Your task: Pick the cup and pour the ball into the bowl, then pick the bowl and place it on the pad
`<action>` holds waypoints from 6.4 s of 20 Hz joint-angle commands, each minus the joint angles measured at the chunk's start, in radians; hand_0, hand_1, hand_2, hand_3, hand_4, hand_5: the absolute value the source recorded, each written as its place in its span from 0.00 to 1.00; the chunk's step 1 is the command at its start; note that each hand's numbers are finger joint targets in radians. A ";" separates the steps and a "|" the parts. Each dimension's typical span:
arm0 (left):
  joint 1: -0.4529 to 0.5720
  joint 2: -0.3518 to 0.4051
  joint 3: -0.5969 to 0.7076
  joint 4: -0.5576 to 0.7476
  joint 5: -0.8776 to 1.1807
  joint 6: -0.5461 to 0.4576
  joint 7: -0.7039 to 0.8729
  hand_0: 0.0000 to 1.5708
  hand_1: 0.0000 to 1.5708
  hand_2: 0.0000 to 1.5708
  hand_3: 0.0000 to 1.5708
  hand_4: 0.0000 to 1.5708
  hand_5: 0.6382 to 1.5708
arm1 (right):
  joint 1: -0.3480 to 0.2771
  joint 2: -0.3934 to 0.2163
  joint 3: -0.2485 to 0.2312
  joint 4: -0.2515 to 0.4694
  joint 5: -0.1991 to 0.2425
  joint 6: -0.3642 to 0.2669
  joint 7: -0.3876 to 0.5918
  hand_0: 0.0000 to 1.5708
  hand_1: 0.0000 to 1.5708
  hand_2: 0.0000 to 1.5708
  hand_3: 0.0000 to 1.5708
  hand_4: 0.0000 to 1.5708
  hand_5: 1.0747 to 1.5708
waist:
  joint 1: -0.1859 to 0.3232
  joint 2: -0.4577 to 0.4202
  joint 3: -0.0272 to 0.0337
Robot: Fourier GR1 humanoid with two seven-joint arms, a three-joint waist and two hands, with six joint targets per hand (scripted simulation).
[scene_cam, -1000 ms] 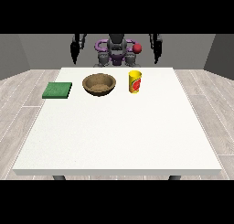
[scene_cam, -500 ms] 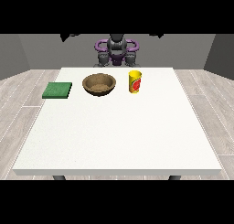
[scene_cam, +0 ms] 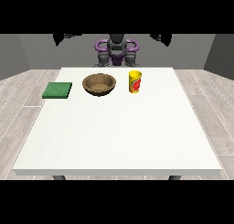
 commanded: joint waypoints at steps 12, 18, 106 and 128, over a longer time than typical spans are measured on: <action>-0.064 -0.121 -0.028 0.418 -0.138 0.074 -0.490 0.00 0.00 0.00 0.00 0.00 0.94 | -0.076 0.031 0.021 0.056 0.052 0.027 -0.122 0.00 0.00 0.00 0.00 0.00 1.00 | -0.067 0.163 -0.0006; -0.163 -0.132 0.025 0.572 -0.127 0.142 -0.662 0.00 0.00 0.00 0.00 0.00 0.96 | -0.115 -0.046 -0.069 0.158 -0.016 0.135 -0.242 0.00 0.00 0.00 0.00 0.00 1.00 | -0.103 0.285 -0.0003; -0.848 -0.087 -0.714 1.024 -1.519 0.298 0.372 0.95 0.95 1.00 1.00 1.00 0.49 | -0.189 -0.092 -0.136 0.694 0.028 0.172 -0.255 0.00 0.00 0.00 0.00 0.14 0.99 | 0.036 -0.066 -0.0085; -0.245 -0.128 -0.272 0.523 -0.284 0.264 -0.283 0.00 0.00 0.00 0.00 0.00 0.99 | -0.251 0.170 -0.060 0.627 0.114 -0.144 -0.280 0.00 0.00 0.00 0.00 0.20 1.00 | 0.152 0.123 -0.0009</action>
